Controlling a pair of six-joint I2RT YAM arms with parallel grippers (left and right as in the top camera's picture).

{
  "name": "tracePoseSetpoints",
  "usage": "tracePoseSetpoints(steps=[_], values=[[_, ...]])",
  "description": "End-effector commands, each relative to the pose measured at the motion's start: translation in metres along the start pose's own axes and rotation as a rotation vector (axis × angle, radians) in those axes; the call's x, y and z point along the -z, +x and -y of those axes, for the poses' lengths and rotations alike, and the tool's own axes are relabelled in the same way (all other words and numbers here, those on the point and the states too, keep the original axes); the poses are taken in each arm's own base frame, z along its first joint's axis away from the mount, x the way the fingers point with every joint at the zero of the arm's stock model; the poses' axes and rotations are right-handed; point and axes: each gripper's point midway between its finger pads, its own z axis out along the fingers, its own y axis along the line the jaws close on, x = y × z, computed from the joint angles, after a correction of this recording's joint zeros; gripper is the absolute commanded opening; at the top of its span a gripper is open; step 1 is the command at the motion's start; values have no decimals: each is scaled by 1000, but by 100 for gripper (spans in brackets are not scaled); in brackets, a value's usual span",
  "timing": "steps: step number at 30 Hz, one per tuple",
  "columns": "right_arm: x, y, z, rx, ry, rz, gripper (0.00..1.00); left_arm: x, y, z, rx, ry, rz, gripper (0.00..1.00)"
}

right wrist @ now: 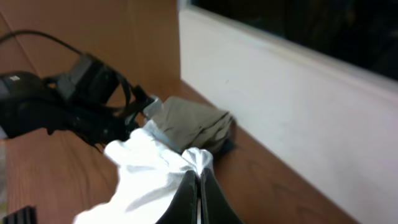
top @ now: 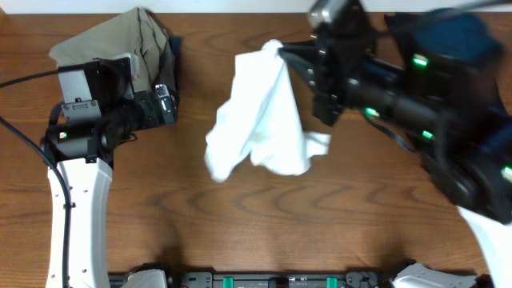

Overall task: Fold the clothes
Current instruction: 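Grasp the white T-shirt with the right gripper and lift it, then drop the white T-shirt onto the table center with the right gripper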

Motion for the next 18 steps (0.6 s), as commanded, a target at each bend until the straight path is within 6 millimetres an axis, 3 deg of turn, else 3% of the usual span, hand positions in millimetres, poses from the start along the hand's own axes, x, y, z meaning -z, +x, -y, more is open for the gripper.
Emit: tracePoseSetpoints(steps=[1,5,8,12,18], values=[[38,-24,16,54,143,68,1,3,-2,-3,-9,-17,2,98],[42,-8,54,21,274,9,1,3,-1,-3,-7,-18,-2,98],[34,13,88,-32,337,-56,1,3,-1,-3,-6,-18,-4,98],[4,47,131,-106,337,-149,1,3,-1,-3,-6,-18,-4,98],[-54,115,191,-237,274,-280,1,2,0,-4,-14,-19,-7,98]])
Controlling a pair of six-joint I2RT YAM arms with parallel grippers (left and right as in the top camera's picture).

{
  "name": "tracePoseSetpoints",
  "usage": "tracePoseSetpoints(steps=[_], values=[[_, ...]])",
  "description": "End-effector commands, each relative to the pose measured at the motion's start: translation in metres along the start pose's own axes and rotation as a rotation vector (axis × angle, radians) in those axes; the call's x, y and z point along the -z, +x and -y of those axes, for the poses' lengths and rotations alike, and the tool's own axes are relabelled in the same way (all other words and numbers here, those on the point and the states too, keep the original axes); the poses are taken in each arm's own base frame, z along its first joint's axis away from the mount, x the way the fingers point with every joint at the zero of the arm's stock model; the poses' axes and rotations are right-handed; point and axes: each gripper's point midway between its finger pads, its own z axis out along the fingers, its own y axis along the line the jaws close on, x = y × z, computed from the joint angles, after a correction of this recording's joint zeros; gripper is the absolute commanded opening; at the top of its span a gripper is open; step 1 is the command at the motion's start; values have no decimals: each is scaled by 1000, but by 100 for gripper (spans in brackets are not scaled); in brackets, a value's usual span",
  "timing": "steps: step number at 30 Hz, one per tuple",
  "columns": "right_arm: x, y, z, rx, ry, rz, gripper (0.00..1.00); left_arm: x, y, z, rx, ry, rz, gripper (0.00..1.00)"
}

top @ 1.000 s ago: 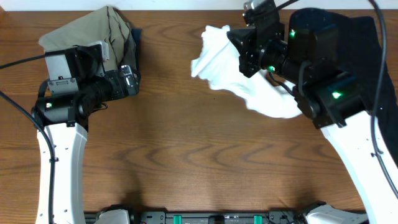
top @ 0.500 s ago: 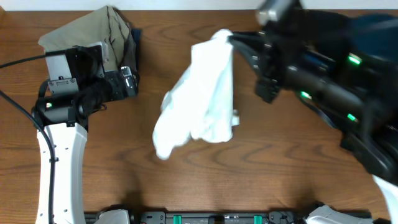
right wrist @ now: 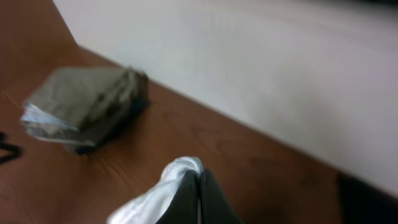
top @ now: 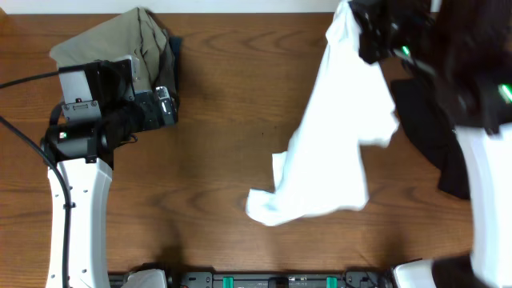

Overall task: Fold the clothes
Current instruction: 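Drop the white T-shirt onto the table center with the right gripper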

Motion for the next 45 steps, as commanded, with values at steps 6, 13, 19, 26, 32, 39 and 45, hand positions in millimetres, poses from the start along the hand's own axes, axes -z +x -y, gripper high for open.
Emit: tracePoseSetpoints(steps=[6,13,19,26,32,39,45], values=[[-110,59,46,-96,-91,-145,1,-3,-3,-5,-29,-16,-5,98],[-162,80,64,-100,-95,-147,1,-14,1,-9,-17,-19,-39,98],[-162,73,82,-92,-50,-109,50,-24,5,-13,-6,-22,-69,98],[-145,122,118,-181,77,-292,98,-36,10,-18,7,-26,-106,98],[-124,174,149,-270,165,-455,96,-49,13,-24,18,-29,-133,98],[-132,249,155,-378,180,-579,80,-66,18,-31,31,-32,-171,98],[-137,305,168,-419,309,-644,79,-73,20,-34,36,-34,-184,98]])
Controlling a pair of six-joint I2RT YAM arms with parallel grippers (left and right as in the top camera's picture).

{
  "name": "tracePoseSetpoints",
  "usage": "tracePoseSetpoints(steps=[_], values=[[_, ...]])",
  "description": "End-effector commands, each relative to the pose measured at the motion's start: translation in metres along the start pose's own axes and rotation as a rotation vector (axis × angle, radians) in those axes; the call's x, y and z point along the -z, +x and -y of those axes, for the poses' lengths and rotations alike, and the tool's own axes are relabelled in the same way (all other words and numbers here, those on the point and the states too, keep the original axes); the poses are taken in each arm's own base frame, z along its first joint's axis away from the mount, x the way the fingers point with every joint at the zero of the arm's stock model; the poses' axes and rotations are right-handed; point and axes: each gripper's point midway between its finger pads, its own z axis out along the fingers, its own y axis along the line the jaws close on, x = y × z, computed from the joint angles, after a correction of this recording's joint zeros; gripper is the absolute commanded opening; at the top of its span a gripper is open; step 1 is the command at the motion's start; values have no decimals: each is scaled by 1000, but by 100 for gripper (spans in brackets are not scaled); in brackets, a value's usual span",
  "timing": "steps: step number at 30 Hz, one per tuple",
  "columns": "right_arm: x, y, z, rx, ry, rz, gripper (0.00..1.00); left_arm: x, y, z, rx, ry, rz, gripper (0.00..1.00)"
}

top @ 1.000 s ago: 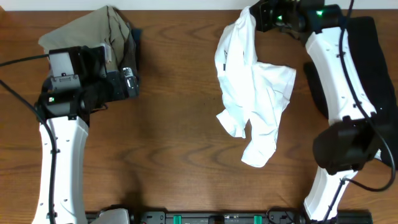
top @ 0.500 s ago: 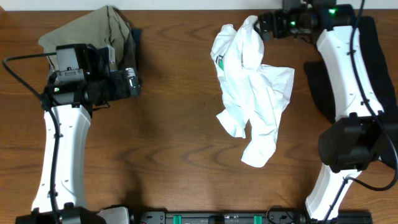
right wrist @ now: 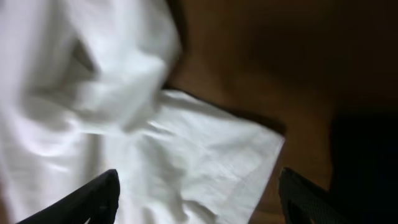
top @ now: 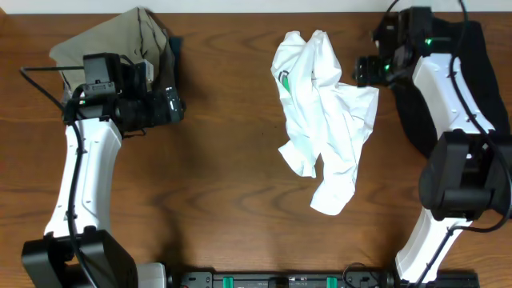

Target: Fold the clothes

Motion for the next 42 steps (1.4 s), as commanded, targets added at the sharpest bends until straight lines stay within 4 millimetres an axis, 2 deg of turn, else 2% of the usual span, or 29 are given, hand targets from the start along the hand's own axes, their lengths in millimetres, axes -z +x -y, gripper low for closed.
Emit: tracePoseSetpoints(steps=[1,4,7,11,14,16,20,22,26,30,35,39,41,42], values=[[-9,13,16,-45,91,-13,79,1,-6,-2,-7,-9,15,98],[-21,19,27,-44,145,1,79,0,-6,-3,-7,-9,13,98],[-33,25,30,-42,144,17,79,-1,-6,-3,-6,-9,11,98],[-48,33,31,-48,144,46,72,-1,-6,-3,-5,-9,10,98],[-54,40,34,-51,152,47,68,-1,-6,-3,-5,-9,10,98],[-56,43,41,-62,185,53,68,-1,-6,-3,-5,-9,10,98],[-58,40,43,-62,193,77,64,-1,-6,-3,-5,-9,9,98],[-59,39,43,-63,192,85,57,-1,-6,-3,-5,-9,10,98],[-64,35,39,-57,171,99,32,-1,-6,-3,-5,-9,10,98],[-73,37,35,-64,134,97,24,-1,-5,-3,-5,-9,9,98],[-85,46,37,-88,134,65,25,-1,-5,-3,-4,-10,6,98],[-87,50,36,-109,127,54,26,-1,-4,-3,-4,-10,5,98],[-87,49,35,-125,121,57,24,-1,-5,-3,-4,-10,6,98],[-87,49,33,-130,109,58,19,-1,-5,-3,-3,-10,6,98]])
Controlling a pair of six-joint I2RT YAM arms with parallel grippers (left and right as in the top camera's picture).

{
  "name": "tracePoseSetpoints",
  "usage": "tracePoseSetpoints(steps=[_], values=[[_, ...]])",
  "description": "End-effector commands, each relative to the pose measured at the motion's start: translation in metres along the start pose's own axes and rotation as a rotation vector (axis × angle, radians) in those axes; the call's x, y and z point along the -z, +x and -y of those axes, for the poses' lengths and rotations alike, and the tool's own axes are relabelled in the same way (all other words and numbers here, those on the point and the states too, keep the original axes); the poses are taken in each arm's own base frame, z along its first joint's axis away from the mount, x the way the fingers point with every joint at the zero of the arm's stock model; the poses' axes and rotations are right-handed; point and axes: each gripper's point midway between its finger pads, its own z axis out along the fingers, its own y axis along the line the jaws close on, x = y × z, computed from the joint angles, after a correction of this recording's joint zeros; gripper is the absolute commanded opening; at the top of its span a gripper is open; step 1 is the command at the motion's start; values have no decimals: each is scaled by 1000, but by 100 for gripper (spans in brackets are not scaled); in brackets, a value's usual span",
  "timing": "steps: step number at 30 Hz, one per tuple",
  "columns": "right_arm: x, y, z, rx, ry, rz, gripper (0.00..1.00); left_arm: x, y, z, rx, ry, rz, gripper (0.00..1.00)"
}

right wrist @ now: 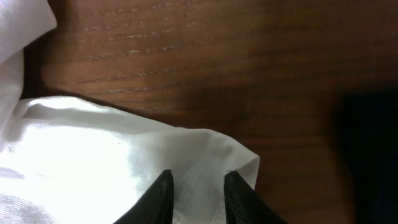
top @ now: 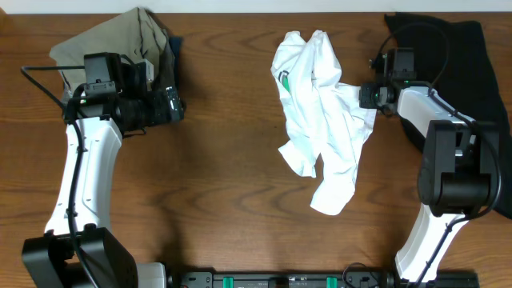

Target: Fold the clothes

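A crumpled white shirt (top: 324, 120) lies on the wooden table (top: 232, 200), right of centre. My right gripper (top: 366, 96) is at the shirt's right-hand corner. In the right wrist view the right gripper (right wrist: 196, 180) is open, its dark fingers (right wrist: 163, 193) a little apart, with the white shirt's (right wrist: 93, 149) corner lying between them. My left gripper (top: 173, 107) is at the left, beside a folded olive garment (top: 104, 40). Its jaws do not show clearly.
A black garment (top: 472, 72) is spread at the back right, under and behind the right arm; its edge shows as a dark patch (right wrist: 373, 143) in the wrist view. Dark cloth pokes out beside the olive pile. A rail runs along the table's front edge.
My right gripper has shifted toward the front onto the shirt's right corner, and its fingers now stand much closer together. The shirt and the left arm have not moved.
My right gripper was shut on the white shirt, holding it up over the middle of the table. Then it held the shirt hanging farther back and right. Later the shirt lay crumpled with the gripper wide open beside it; now the fingers straddle its corner.
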Motion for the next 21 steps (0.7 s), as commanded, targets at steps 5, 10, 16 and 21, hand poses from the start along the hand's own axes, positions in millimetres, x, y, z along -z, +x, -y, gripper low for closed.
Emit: tracePoseSetpoints(steps=[5,10,16,21], values=[[-4,9,-20,-46,-104,-34,1,0,-4,-3,-3,-10,4,98],[29,-15,-28,-66,-140,33,1,0,-6,-3,-7,-9,15,98],[97,-48,-34,-53,-152,154,1,0,-9,-2,-11,-8,27,98],[160,-62,-51,-45,-181,243,1,0,-10,-2,-12,-8,29,98]])
